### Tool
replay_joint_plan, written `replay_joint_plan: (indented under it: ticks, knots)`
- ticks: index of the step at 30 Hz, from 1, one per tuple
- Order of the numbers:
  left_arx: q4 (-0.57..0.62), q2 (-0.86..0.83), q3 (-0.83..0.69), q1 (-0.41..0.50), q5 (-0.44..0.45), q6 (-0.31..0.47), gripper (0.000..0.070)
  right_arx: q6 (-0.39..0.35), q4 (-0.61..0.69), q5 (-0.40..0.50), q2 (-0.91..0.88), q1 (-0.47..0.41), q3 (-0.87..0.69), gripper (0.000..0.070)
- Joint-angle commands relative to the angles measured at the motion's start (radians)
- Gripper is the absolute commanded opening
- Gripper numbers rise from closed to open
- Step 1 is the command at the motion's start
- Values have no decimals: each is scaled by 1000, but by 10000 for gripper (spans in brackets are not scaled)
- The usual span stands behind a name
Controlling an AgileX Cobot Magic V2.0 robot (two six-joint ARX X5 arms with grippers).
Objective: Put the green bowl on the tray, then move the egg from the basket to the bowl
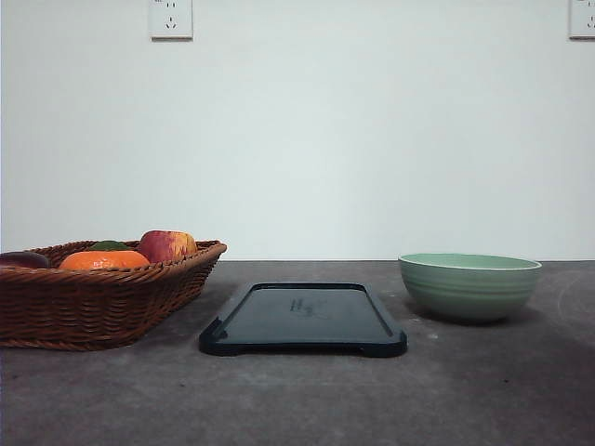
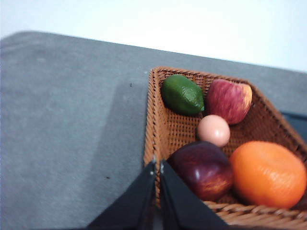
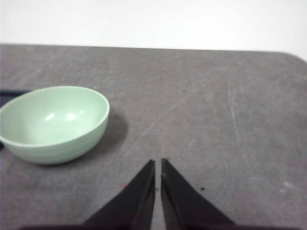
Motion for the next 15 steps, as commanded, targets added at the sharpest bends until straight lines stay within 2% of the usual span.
replay_joint_plan:
  ticks: [1,3,5,9,12,15]
  knots:
    - [-6,-2,-19,1,-2,-135,0,129,11,4,-1,0,-4,12]
    - [-6,-2,-19,1,7,-239,0,230,10,4,-1,-1,-4,12]
    - [-5,-2,-19,1,7,-338,0,293,10,4,-1,0,-3,12]
    - [-1,-2,-15,1,13,-502,0,357,48,-16,-1,0,-2,10]
    - [40,-2,-3,1,14,-527,0,368,105,-69,-1,0,2,10]
    - [142,-2,6,1,24,-521,0,368,126,-115,-1,0,23,9]
